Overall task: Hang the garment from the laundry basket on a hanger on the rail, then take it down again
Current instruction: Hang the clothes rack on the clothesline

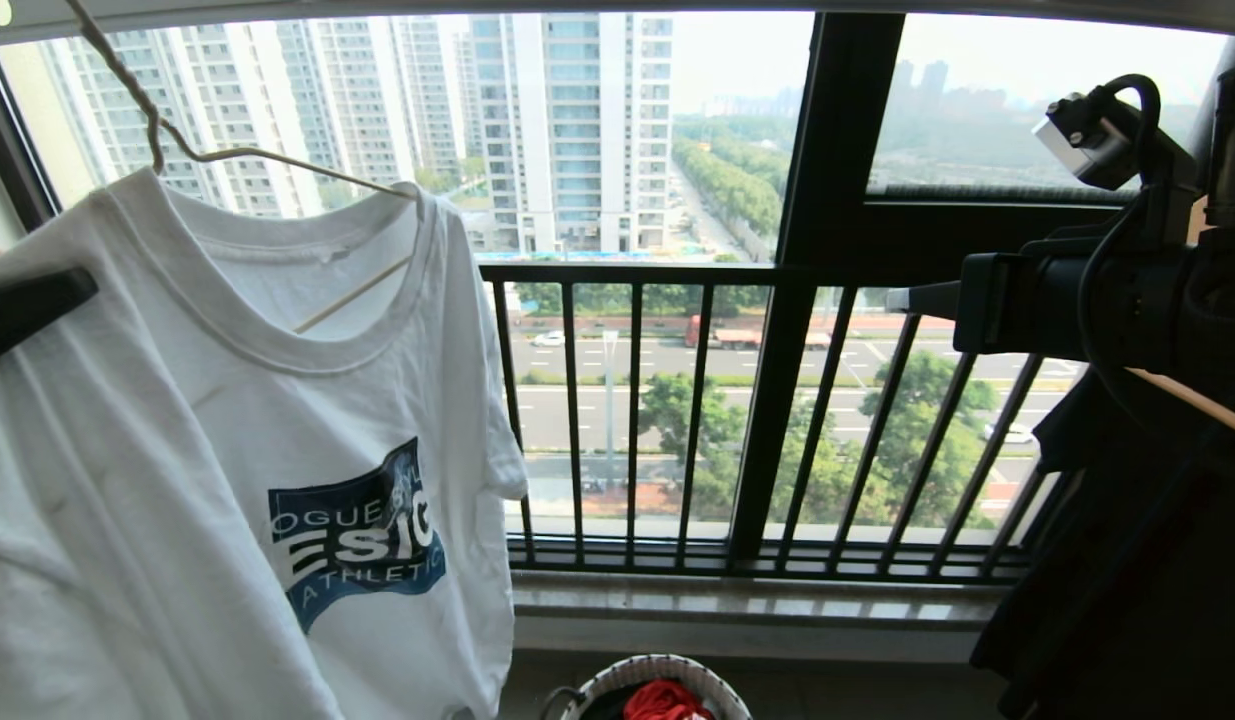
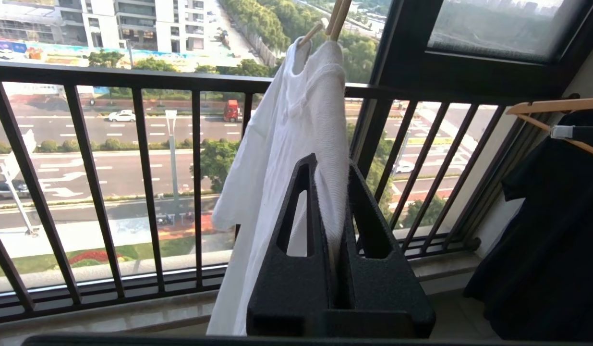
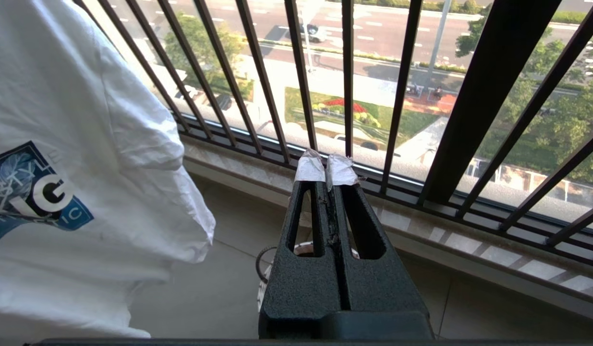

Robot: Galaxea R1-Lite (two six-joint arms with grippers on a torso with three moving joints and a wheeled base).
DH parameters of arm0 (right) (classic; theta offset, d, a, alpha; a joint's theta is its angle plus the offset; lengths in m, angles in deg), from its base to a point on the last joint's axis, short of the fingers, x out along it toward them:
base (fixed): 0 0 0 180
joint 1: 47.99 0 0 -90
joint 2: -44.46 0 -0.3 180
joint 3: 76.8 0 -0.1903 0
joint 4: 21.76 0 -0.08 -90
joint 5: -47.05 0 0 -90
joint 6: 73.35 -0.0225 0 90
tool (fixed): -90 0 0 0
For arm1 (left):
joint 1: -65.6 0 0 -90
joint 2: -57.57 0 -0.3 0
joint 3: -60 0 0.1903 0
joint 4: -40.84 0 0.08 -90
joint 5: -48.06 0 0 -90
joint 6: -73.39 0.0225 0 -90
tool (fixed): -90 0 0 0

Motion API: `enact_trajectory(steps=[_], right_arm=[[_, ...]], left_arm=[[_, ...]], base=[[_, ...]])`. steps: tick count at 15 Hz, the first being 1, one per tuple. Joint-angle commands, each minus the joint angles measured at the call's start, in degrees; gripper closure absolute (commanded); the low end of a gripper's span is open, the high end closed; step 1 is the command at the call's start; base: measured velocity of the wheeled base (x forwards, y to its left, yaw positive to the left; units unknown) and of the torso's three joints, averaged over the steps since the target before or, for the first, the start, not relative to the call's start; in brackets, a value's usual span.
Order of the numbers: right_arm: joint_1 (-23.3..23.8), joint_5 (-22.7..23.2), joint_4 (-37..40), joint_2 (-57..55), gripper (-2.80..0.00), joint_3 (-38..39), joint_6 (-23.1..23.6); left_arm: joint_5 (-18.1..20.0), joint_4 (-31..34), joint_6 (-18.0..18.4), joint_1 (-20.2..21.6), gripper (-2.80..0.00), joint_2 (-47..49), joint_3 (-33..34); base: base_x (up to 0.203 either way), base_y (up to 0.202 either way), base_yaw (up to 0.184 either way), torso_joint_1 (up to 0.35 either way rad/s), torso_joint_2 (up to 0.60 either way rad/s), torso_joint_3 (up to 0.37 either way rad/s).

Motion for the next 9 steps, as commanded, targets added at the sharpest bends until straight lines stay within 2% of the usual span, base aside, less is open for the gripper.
enact_trajectory(steps=[1,7,9], right_arm=[[0.1,0.0,0.0,-0.1,0.0,0.0,-0.1],[0.1,0.0,0.0,-0.3,0.0,0.2,0.0],[0.1,0.0,0.0,-0.3,0.0,0.3,0.0]], left_arm=[[0.0,-0.4,0.6,0.0,0.0,4.8,-1.5],[0.1,-0.7,1.2,0.0,0.0,9.0,-5.8],[0.0,-0.7,3.2,0.0,0.0,9.4,-5.8]], base=[[0.0,0.0,0.0,0.0,0.0,0.0],[0.0,0.0,0.0,0.0,0.0,0.0],[0.0,0.0,0.0,0.0,0.0,0.0]])
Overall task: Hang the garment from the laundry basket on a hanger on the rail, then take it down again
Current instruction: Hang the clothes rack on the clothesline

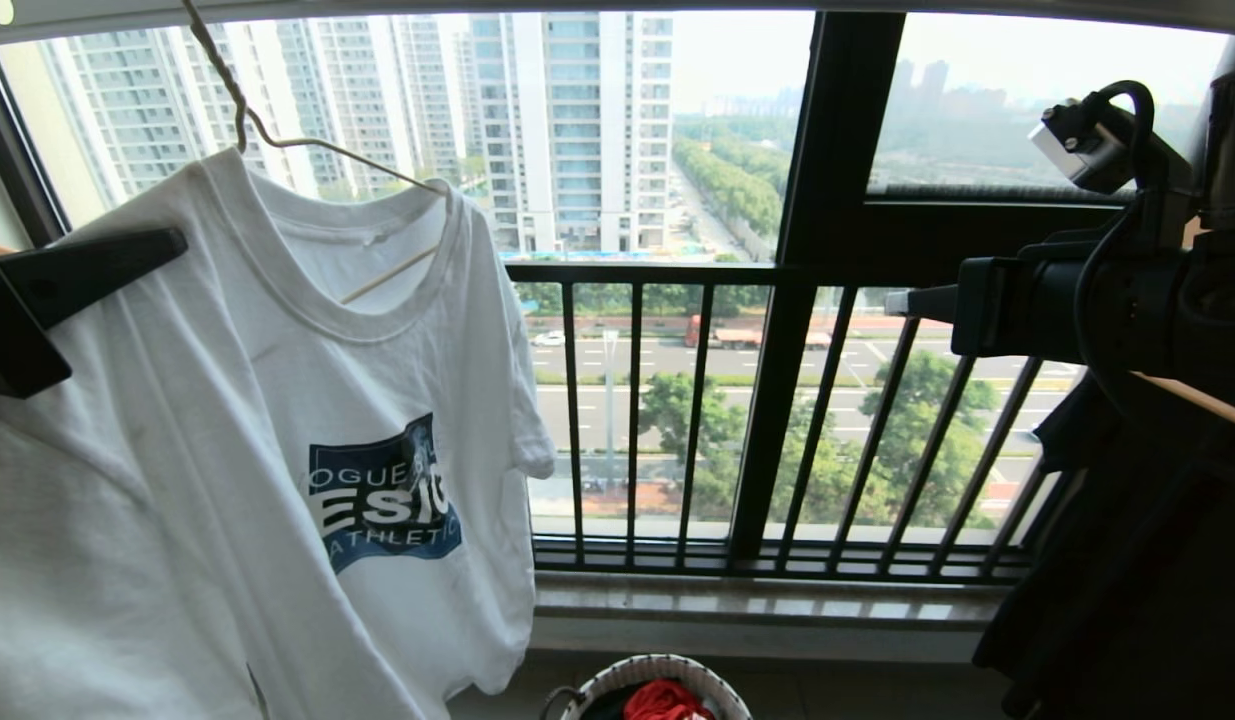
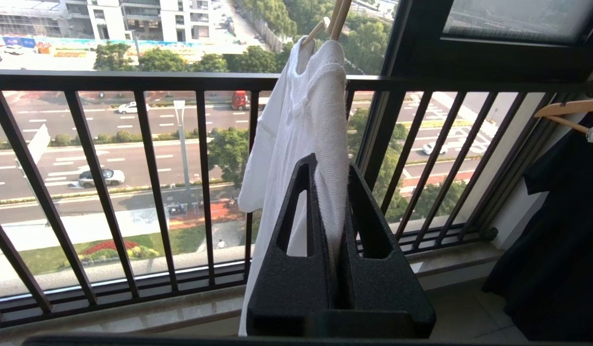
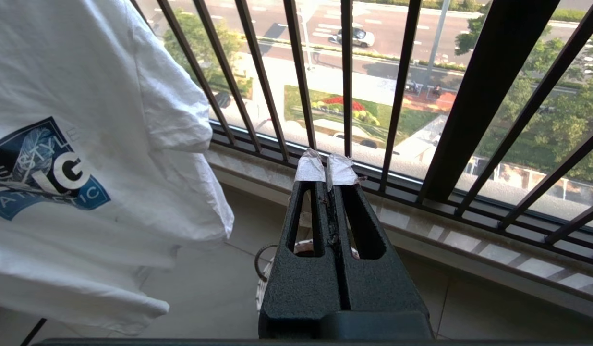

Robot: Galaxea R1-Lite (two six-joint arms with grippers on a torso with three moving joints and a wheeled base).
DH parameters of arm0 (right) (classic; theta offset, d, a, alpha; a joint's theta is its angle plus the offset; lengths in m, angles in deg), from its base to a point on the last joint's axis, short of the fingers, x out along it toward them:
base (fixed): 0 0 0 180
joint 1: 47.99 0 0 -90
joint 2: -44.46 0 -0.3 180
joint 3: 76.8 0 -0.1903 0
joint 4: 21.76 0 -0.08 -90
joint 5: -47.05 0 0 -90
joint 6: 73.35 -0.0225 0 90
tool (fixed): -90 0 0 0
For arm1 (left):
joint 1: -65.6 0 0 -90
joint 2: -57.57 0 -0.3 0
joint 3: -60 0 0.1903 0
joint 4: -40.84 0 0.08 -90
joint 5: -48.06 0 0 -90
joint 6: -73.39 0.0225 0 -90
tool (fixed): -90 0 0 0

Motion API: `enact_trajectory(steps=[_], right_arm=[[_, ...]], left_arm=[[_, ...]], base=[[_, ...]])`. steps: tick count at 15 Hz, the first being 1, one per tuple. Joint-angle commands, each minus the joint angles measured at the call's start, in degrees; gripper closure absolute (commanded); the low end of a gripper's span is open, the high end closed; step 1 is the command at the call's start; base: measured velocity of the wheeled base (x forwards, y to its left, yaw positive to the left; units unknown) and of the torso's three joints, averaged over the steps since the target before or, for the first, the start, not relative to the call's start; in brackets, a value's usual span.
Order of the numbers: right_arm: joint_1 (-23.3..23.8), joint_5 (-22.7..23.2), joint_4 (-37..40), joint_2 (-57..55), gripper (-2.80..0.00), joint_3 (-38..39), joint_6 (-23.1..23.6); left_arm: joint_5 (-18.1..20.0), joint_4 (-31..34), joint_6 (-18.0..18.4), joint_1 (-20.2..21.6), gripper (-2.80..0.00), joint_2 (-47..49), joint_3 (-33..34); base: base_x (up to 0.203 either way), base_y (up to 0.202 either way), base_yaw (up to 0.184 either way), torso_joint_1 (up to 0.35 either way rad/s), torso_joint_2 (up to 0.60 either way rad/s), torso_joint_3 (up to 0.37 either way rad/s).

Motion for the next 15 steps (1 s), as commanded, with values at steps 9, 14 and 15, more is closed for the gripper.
enact_trajectory(steps=[9,14,15], right_arm=[[-0.1,0.1,0.1,-0.5,0.0,0.6,0.0],[-0.1,0.1,0.0,-0.4,0.0,0.8,0.5],[0.0,0.1,0.0,-0.4,0.0,0.8,0.6]], left_arm=[[0.0,-0.2,1.4,0.1,0.0,3.1,-3.1],[0.0,-0.1,1.3,2.1,0.0,5.3,-3.0],[0.0,-0.1,1.3,2.4,0.0,5.4,-3.0]], base=[[0.0,0.0,0.0,0.0,0.0,0.0],[0.0,0.0,0.0,0.0,0.0,0.0],[0.0,0.0,0.0,0.0,0.0,0.0]])
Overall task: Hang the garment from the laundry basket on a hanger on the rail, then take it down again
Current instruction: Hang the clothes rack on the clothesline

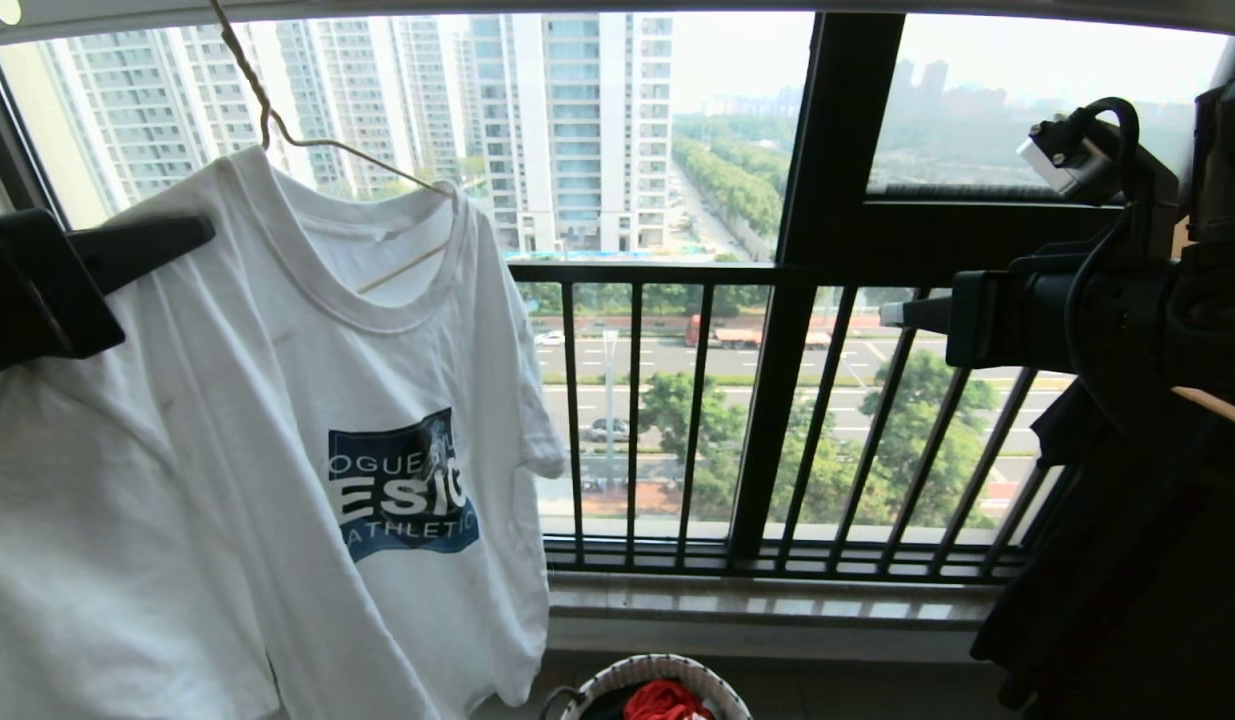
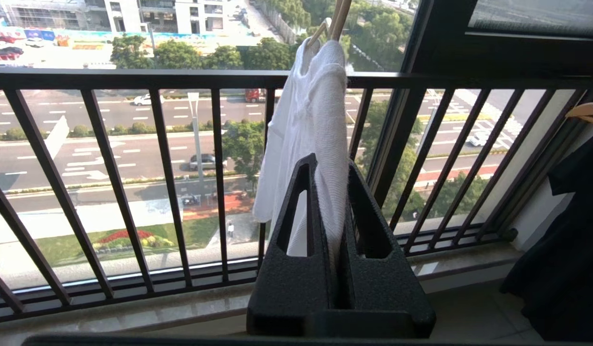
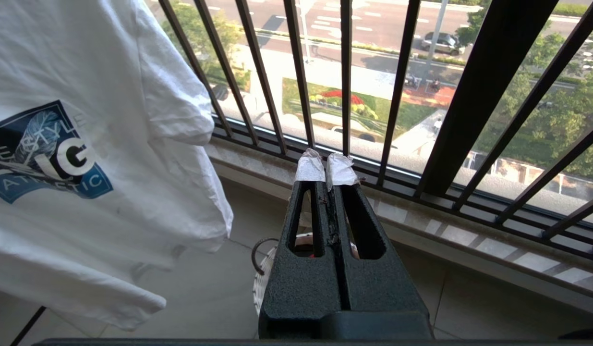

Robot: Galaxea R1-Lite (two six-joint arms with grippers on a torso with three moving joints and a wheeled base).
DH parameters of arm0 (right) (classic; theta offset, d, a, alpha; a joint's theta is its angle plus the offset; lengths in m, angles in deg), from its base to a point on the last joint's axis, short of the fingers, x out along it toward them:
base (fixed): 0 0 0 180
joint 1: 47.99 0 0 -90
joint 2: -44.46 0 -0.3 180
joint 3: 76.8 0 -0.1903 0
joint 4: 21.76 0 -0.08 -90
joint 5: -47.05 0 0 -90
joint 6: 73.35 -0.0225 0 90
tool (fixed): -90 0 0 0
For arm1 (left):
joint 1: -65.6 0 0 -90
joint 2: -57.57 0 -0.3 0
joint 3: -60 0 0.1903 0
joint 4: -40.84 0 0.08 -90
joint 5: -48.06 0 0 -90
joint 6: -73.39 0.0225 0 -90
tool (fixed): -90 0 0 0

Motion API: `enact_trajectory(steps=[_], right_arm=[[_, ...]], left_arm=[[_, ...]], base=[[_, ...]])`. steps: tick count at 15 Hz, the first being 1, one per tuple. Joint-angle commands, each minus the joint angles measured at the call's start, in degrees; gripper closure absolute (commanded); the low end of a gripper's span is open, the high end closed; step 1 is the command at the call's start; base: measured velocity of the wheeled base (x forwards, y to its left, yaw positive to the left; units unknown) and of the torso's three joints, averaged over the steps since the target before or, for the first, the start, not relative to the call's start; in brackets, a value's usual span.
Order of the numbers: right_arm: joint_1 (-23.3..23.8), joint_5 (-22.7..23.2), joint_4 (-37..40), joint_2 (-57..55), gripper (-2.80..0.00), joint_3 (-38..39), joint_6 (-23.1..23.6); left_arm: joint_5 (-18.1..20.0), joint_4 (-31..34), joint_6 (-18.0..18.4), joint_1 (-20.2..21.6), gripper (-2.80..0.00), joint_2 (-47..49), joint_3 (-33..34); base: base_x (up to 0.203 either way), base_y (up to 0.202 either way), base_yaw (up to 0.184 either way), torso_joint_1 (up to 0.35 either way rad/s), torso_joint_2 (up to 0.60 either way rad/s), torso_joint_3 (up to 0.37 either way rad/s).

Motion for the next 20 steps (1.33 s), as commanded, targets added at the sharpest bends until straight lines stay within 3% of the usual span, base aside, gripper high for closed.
enact_trajectory(steps=[1,15,16,17,20], right_arm=[[0.0,0.0,0.0,-0.1,0.0,0.0,0.0],[-0.1,0.0,0.0,-0.2,0.0,0.0,0.0],[0.0,0.0,0.0,-0.2,0.0,0.0,0.0],[-0.1,0.0,0.0,-0.2,0.0,0.0,0.1],[0.0,0.0,0.0,-0.2,0.0,0.0,0.1]], left_arm=[[0.0,-0.2,-0.1,0.7,0.0,1.0,0.1],[0.7,-0.1,0.2,0.8,0.0,2.8,1.2],[0.7,-0.1,0.4,0.8,-1.03,2.7,1.3],[0.7,-0.1,0.5,0.8,-2.8,2.5,1.3],[0.6,0.3,0.2,0.8,-2.8,0.9,1.4]], base=[[0.0,0.0,0.0,0.0,0.0,0.0],[0.0,0.0,0.0,0.0,0.0,0.0],[0.0,0.0,0.0,0.0,0.0,0.0],[0.0,0.0,0.0,0.0,0.0,0.0],[0.0,0.0,0.0,0.0,0.0,0.0]])
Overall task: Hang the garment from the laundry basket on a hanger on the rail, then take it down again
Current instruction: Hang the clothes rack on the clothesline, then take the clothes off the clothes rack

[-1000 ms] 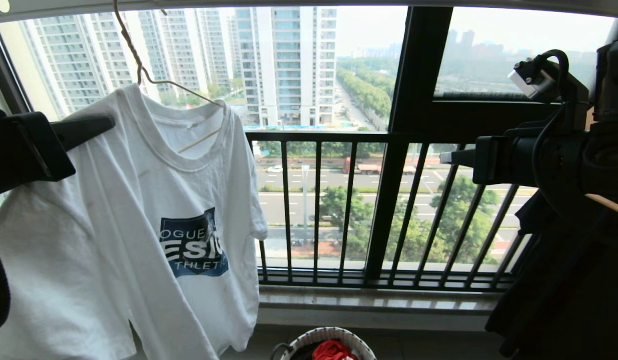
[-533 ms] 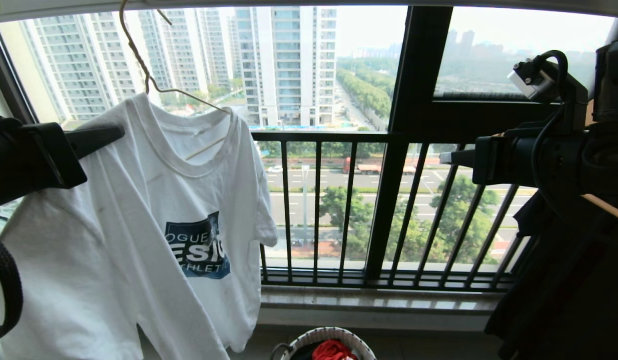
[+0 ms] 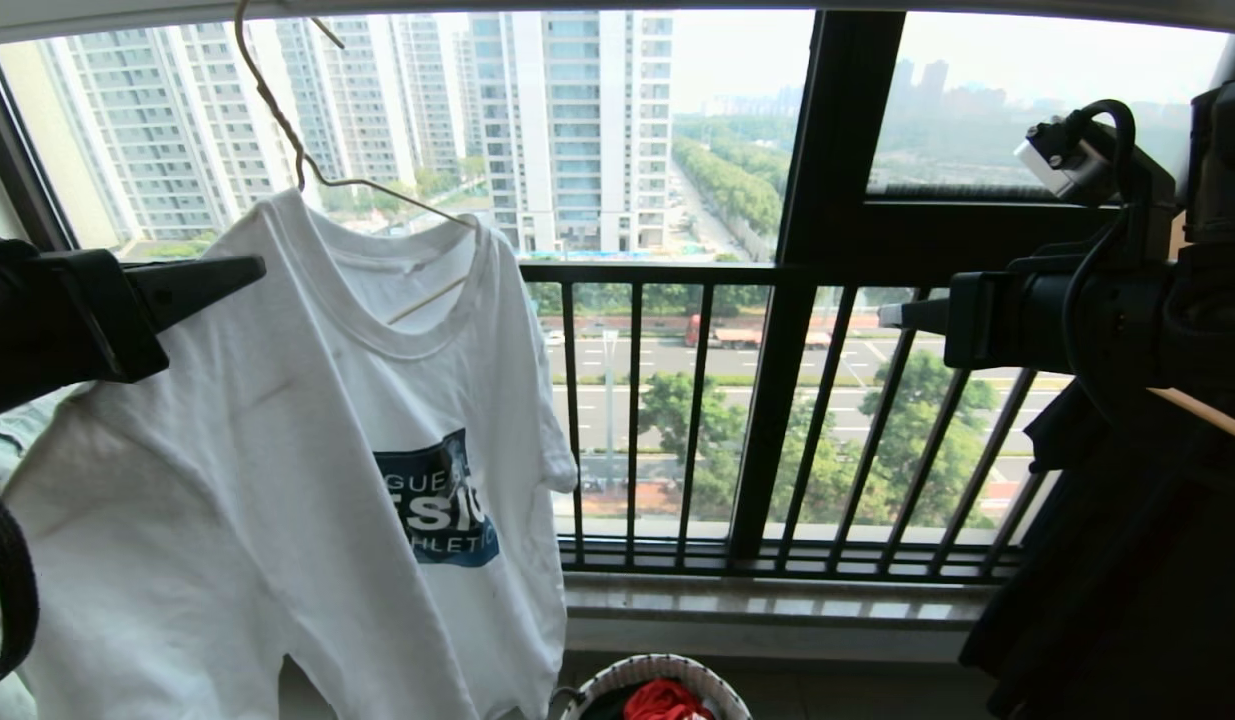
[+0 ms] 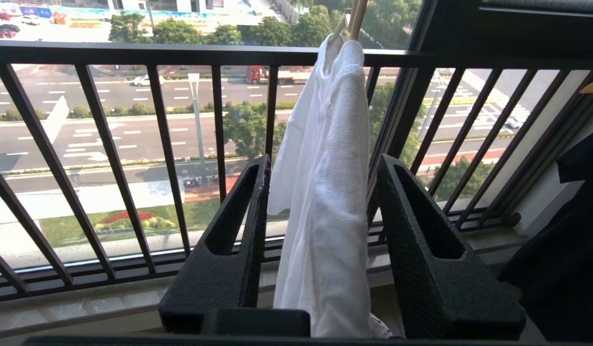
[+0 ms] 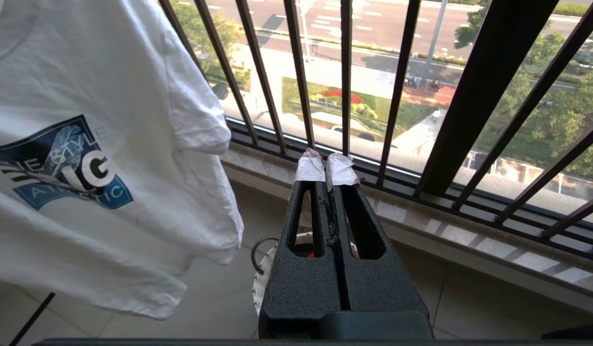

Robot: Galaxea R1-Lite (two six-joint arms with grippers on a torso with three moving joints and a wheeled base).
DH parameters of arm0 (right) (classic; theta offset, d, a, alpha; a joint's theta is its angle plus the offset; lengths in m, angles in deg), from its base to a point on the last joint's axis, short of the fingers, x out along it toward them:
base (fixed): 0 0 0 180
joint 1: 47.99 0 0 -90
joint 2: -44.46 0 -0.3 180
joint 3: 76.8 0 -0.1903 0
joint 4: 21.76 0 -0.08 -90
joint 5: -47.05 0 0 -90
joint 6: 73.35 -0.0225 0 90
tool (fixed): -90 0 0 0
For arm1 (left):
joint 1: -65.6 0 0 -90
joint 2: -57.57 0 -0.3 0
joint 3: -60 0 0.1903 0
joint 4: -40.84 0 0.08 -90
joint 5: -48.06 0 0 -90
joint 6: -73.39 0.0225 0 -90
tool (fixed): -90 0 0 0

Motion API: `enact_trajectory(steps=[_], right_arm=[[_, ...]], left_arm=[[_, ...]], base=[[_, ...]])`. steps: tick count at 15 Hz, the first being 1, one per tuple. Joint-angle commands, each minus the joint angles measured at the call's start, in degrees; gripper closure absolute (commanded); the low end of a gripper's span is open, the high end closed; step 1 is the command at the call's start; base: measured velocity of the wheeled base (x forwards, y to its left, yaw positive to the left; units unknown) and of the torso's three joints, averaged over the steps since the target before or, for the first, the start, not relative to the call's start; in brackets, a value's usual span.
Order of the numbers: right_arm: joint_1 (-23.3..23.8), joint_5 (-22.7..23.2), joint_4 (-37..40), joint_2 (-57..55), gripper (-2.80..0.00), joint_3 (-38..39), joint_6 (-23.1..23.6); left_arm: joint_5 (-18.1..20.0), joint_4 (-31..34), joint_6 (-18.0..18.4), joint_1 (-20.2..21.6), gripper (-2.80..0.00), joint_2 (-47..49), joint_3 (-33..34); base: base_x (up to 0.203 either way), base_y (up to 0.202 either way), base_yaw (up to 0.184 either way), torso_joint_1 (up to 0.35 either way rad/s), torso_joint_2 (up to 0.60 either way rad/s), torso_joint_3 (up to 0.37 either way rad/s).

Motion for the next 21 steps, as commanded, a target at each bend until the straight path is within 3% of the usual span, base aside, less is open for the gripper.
enact_trajectory(steps=[1,10,11,12,21], right_arm=[[0.0,0.0,0.0,0.0,0.0,0.0,0.0],[0.0,0.0,-0.1,-0.3,0.0,-0.2,0.0],[0.0,0.0,0.0,-0.4,0.0,-0.2,0.1],[0.0,0.0,0.0,-0.4,0.0,-0.2,0.1],[0.0,0.0,0.0,0.3,0.0,0.0,0.7]], left_arm=[[-0.1,0.3,-0.2,0.0,-2.8,-2.4,0.1],[0.0,2.5,-1.1,0.0,-2.8,-16.5,5.5],[0.1,2.8,-1.3,0.0,-1.8,-17.3,5.4],[0.1,2.9,-1.3,0.0,0.0,-17.5,5.4],[0.2,3.0,-1.2,-0.1,0.0,-17.2,2.6]], base=[[0.0,0.0,0.0,0.0,0.0,0.0],[0.0,0.0,0.0,0.0,0.0,0.0],[0.0,0.0,0.0,0.0,0.0,0.0],[0.0,0.0,0.0,0.0,0.0,0.0],[0.0,0.0,0.0,0.078,-0.17,-0.083]])
